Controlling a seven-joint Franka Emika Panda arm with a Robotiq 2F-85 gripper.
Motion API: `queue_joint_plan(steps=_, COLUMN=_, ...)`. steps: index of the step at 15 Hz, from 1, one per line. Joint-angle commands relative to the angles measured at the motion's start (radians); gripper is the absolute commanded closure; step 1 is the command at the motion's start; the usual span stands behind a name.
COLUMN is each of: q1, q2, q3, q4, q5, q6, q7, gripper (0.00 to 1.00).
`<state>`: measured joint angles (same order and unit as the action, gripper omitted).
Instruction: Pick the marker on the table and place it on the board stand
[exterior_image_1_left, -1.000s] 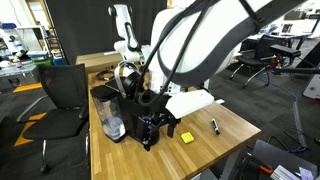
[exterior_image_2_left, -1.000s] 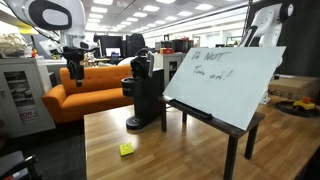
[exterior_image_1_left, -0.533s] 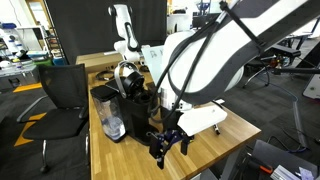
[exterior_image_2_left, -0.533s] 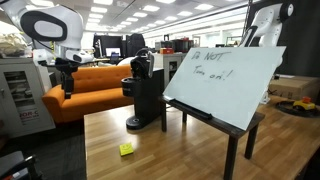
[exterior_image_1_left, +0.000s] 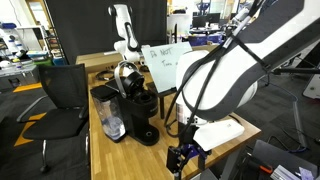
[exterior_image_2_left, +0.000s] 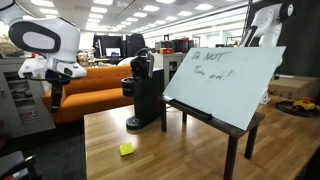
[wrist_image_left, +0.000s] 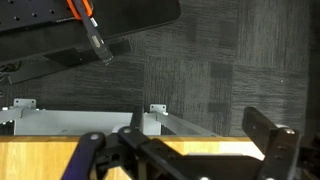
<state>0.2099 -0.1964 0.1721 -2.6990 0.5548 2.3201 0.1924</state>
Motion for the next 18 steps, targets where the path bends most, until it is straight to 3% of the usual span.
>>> queue_joint_plan(steps=1, q1=0.003, q2=-0.047, q3=-0.016, q4=-0.051, q5=0.061, q6=0.023, q7=-0.040, gripper=0.00)
queue_joint_plan(steps=2, q1=-0.002, q2=-0.011, q3=-0.005, q4=-0.022, q5=0.016, q6=0.000, q7=-0.005, gripper=0.00)
queue_joint_plan(steps=18, q1=-0.002, q2=-0.010, q3=-0.005, q4=-0.025, q5=0.019, q6=0.000, q7=-0.008, gripper=0.00)
